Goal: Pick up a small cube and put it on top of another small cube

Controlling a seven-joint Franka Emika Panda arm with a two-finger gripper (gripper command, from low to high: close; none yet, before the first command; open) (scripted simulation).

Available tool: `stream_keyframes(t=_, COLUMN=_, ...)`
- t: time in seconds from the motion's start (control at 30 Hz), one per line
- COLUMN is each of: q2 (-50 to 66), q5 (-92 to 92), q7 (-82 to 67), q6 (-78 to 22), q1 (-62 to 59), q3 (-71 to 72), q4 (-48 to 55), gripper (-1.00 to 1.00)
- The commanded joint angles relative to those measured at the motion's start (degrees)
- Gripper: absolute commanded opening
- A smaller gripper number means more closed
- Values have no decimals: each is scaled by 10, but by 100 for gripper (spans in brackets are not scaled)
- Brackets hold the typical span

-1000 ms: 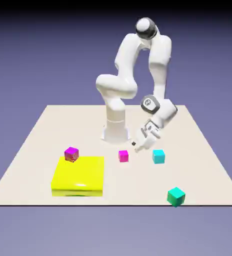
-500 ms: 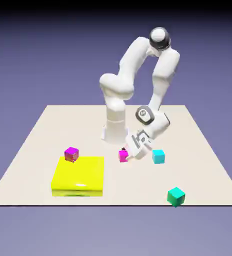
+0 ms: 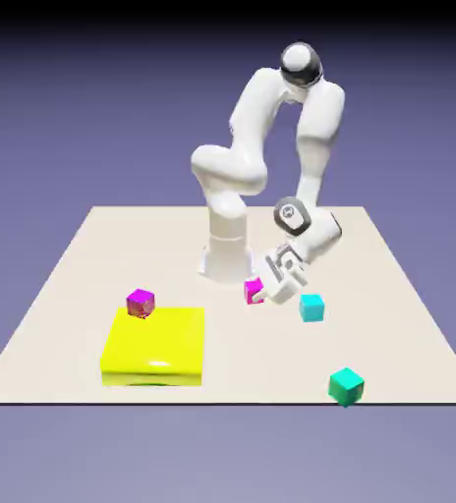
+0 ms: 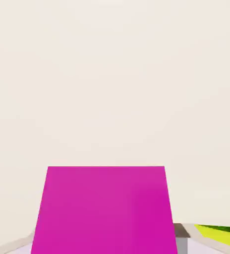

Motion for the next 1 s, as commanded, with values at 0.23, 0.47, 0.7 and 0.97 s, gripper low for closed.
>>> stream_keyframes(t=0.23, q2=134, q5=-200, q7=99, q6=-121, q1=-16, q3=48, q4=101, gripper=-100)
stream_keyframes(t=0.47, q2=237, q5=-354, q7=175, q6=-214, q1=-28, q3=85, q4=179, gripper=-100)
stream_keyframes(t=0.7, q2=113, q5=-323, q7=154, q6=-64, q1=-130, q3=155, q4=149, gripper=-100)
stream_keyframes(t=0.97, q2=215, q5=-348, q7=172, q6=-187, q1=-46, q3=97, q4=174, gripper=100)
